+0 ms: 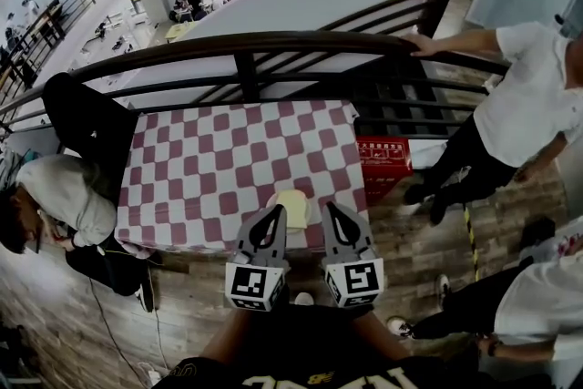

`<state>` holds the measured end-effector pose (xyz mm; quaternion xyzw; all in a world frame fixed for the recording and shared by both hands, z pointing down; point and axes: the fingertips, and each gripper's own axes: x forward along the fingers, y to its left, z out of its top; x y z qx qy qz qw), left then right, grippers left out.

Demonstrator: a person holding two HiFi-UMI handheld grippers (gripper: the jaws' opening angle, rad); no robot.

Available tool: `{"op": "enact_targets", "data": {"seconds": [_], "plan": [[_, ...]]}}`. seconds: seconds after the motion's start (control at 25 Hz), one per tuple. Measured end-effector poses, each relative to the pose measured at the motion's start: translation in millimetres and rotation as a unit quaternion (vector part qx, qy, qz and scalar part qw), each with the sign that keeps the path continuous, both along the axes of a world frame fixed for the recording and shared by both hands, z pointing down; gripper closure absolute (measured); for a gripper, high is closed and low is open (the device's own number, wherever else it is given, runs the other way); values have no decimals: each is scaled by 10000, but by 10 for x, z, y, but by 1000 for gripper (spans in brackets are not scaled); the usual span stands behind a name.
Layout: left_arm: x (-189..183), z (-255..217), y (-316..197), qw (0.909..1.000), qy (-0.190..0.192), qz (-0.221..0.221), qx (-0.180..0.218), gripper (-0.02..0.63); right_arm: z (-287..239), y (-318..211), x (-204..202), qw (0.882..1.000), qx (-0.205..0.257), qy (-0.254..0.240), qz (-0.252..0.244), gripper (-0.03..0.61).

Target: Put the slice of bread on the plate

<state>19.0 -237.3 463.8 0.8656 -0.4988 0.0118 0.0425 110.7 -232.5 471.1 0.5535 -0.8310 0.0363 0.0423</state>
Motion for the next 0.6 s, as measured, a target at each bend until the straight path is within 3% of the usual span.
{"op": "enact_targets", "data": {"seconds": [0.36,0.6], "plan": [[-219,-3,-93,10000,3,75,27,594,15,-78,-137,9996,66,-21,259,563],[46,-19,-311,10000,-38,46,-63,595,-24,-286,122,9996,-42,-28,260,563]]}}
